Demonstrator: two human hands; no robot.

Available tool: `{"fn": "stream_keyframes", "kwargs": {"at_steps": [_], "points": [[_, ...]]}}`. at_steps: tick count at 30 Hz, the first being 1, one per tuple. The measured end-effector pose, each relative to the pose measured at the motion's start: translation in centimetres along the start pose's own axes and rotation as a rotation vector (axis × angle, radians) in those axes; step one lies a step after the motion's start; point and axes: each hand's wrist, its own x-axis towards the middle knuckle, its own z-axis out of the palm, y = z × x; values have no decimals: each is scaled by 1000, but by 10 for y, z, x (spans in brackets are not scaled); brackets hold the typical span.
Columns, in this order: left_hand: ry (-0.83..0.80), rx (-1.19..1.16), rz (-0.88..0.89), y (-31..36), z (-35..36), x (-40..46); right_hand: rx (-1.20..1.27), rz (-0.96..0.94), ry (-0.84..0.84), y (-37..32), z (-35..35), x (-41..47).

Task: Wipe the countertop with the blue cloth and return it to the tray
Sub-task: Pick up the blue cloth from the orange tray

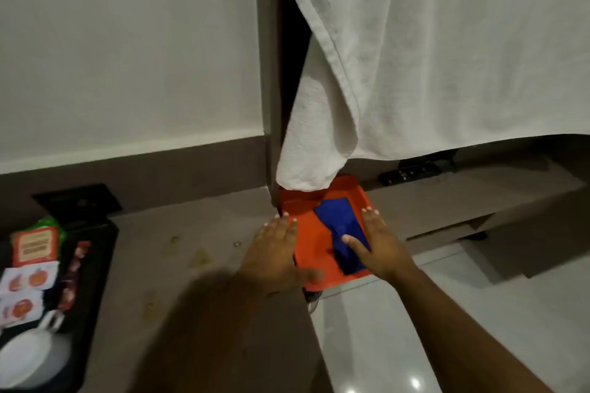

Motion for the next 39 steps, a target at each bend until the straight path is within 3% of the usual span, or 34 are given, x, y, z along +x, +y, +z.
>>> {"fn": "stream_keyframes", "kwargs": {"at_steps": [7,13,20,25,32,35,39], "points": [[-100,113,28,35,72,70,-137,-163,-129,55,65,73],[-243,148,-57,38,84,82,-137,-222,-183,68,97,115],[-314,261,-51,38,88,87,-97,-222,-15,71,114,113],[-304,231,-54,37,90,88,-81,-203,-24,70,116,116],[-8,118,-57,29,66,55,93,-88,-83,57,85,114],[42,134,-128,7,45,17,212,1,20,41,65,108],[135,120,-304,-29,20,-62,345,-38,124,-6,41,75]]}}
